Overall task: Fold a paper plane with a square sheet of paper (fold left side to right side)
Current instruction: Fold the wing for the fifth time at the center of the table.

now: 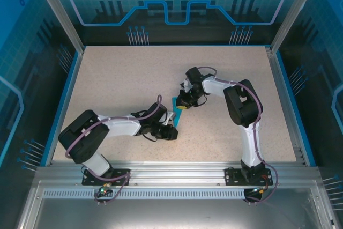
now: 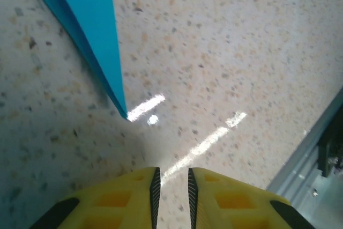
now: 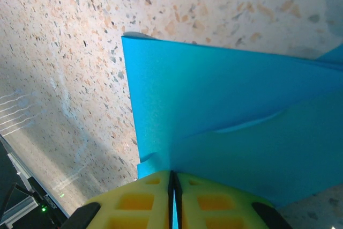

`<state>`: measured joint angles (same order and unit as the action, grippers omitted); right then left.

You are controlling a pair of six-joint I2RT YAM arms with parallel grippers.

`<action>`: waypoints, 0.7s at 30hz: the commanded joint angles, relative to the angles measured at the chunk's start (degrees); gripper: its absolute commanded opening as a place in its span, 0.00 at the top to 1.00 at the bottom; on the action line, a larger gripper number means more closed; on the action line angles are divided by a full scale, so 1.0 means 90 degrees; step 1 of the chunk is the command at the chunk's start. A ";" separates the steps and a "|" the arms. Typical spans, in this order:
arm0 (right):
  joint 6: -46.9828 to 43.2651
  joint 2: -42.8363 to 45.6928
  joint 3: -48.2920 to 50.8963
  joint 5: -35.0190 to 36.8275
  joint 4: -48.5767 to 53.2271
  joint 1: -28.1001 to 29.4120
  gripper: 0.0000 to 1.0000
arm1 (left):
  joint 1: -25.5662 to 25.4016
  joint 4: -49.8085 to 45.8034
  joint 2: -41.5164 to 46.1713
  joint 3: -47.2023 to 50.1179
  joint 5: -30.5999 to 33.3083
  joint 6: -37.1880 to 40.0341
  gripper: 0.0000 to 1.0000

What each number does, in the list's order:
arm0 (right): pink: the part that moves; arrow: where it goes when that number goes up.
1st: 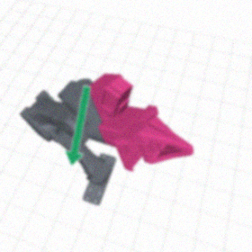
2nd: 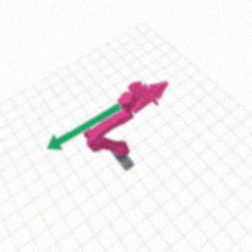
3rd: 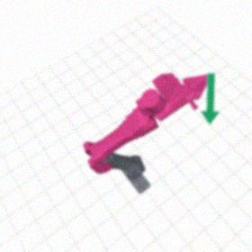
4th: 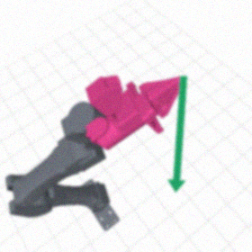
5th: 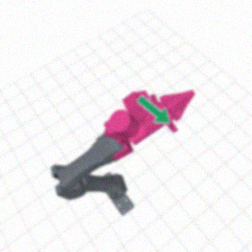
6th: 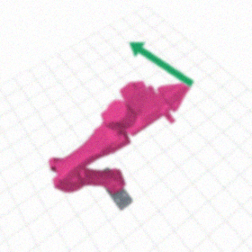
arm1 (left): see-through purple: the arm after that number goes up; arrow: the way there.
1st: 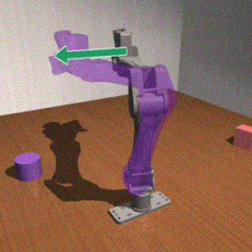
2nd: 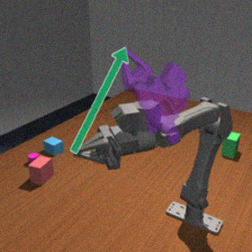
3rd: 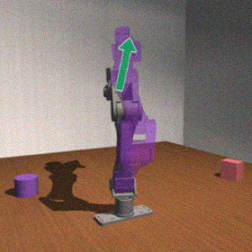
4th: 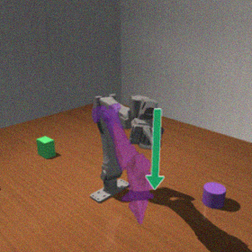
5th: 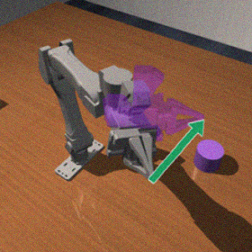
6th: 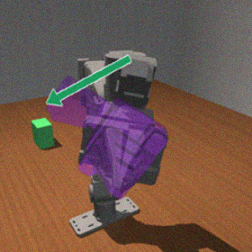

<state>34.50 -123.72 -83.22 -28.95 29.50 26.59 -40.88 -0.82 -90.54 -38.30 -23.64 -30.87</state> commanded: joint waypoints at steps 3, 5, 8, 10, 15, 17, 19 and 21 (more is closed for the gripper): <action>-0.0025 -0.0268 0.0030 0.0492 -0.0057 -0.0044 0.87 | 0.0312 -0.0561 0.0432 -0.0727 -0.0099 0.0196 0.74; -0.0025 -0.0238 0.0064 0.0492 -0.0073 -0.0049 0.87 | 0.0484 -0.0525 0.0265 -0.0899 -0.0082 0.0226 0.73; -0.0015 -0.0230 0.0079 0.0460 -0.0098 -0.0044 0.87 | 0.0597 -0.0452 -0.0262 -0.1233 -0.0209 0.0333 0.71; -0.0005 -0.0228 0.0077 0.0452 -0.0103 -0.0040 0.87 | 0.0596 -0.0366 -0.0609 -0.1429 -0.0335 0.0349 0.69; 0.0004 -0.0122 0.0120 0.0322 -0.0228 -0.0030 0.87 | 0.0582 -0.0174 -0.1227 -0.1483 -0.0308 0.0294 0.68; -0.0018 0.0025 0.0162 0.0274 -0.0312 -0.0025 0.87 | 0.0587 -0.0161 -0.1387 -0.1422 -0.0268 0.0285 0.68; -0.0092 0.0232 0.0201 0.0239 -0.0342 -0.0039 0.87 | 0.0561 -0.0144 -0.1507 -0.1358 -0.0213 0.0278 0.68; -0.0191 0.0491 0.0277 0.0200 -0.0355 -0.0056 0.87 | 0.0533 -0.0154 -0.1600 -0.1293 -0.0172 0.0283 0.69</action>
<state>34.24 -122.76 -82.02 -28.82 27.35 26.59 -35.57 -1.98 -103.70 -51.16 -25.02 -29.45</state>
